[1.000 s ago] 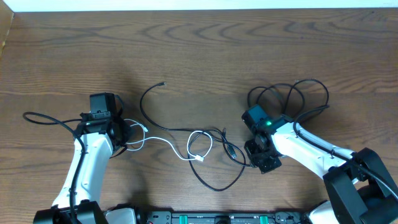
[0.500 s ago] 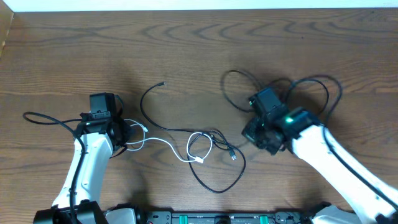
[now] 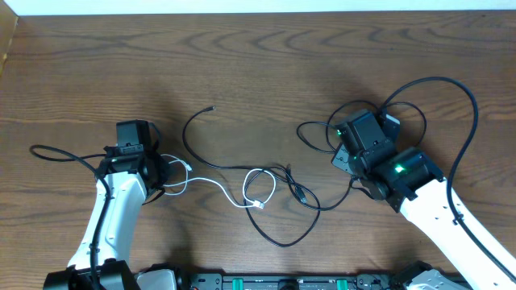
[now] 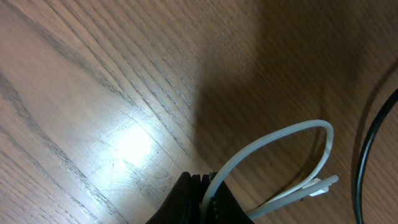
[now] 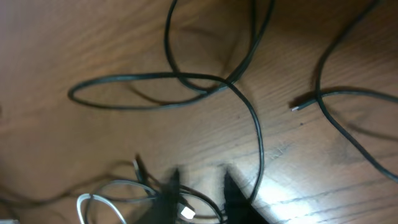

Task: Untangle cables

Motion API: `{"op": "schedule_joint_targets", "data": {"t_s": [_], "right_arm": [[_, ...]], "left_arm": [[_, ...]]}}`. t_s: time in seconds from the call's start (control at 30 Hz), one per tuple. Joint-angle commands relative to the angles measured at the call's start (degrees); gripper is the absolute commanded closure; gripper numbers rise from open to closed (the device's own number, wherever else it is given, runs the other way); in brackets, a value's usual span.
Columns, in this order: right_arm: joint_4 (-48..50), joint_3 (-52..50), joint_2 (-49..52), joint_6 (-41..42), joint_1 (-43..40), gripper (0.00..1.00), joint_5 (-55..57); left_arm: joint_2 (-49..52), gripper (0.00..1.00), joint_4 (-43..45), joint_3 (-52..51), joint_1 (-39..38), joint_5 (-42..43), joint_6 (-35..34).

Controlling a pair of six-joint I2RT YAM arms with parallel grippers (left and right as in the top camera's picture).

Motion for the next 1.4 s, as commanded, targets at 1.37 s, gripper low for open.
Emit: {"op": "schedule_joint_targets", "data": {"t_s": [1.37], "right_arm": [[-7.89, -1.22, 34.62, 43.80, 6.95, 0.73, -18.29]], "left_arm": [[0.31, 0.92, 0.02, -0.46, 0.24, -0.11, -0.52]]}}
